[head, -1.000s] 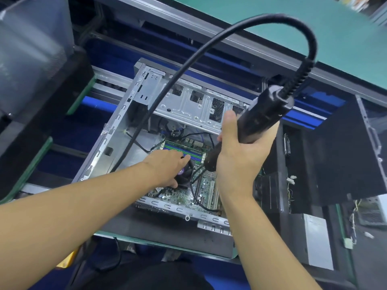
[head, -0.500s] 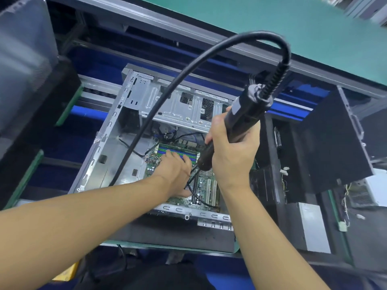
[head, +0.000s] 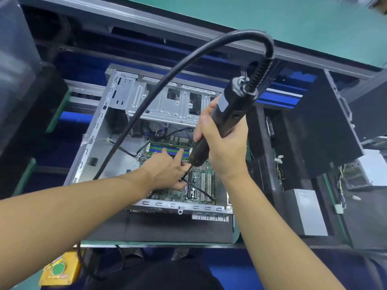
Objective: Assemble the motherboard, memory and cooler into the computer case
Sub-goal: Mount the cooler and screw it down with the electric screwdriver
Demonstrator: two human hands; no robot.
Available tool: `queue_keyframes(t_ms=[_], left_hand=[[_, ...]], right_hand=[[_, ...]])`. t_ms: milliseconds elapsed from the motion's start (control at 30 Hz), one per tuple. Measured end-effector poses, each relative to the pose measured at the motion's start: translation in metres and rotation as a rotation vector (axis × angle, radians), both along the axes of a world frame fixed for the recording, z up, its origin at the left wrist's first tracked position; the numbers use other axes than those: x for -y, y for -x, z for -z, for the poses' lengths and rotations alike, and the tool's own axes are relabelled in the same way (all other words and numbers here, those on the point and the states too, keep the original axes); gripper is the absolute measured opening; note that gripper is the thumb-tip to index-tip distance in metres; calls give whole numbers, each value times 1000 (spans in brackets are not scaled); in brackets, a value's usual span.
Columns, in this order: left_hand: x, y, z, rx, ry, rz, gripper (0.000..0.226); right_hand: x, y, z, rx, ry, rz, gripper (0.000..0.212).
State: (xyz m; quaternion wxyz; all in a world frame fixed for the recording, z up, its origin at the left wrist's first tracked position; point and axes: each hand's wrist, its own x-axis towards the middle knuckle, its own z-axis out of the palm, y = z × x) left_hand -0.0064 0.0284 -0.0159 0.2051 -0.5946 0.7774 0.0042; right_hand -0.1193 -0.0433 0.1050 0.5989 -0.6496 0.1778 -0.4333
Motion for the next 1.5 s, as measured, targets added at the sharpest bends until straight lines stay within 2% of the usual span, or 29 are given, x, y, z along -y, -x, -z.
queue_keyframes(t_ms=[100, 300, 500, 600, 733, 800, 933, 1100, 1267, 1500], left_hand=[[-1, -4, 8, -48, 44, 40, 58], [-4, -5, 14, -58, 118, 13, 59], [-8, -19, 13, -111, 226, 70, 44], [-10, -30, 13, -153, 207, 29, 38], [-19, -37, 5, -282, 342, -58, 26], [-22, -42, 9, -286, 357, -70, 35], [-20, -45, 22, -283, 273, -170, 78], [-16, -45, 25, -330, 242, -253, 96], [-15, -45, 26, -331, 227, -228, 83], [-13, -45, 27, -326, 175, -261, 88]], right_hand=[[3, 4, 0, 27, -5, -30, 13], [5, 5, -3, 0, -9, -15, 14], [19, 9, -1, -19, -80, 66, 19], [23, 11, 1, -14, -85, 74, 19], [12, 8, 1, 1, -34, 29, 12], [6, 6, 0, 6, -14, 19, 12], [-7, 0, -3, -16, 38, 17, 17], [-16, -7, 1, -64, 38, -6, 16], [-14, -7, 0, -85, 51, -6, 9], [-15, -7, 0, -82, 53, -64, 14]])
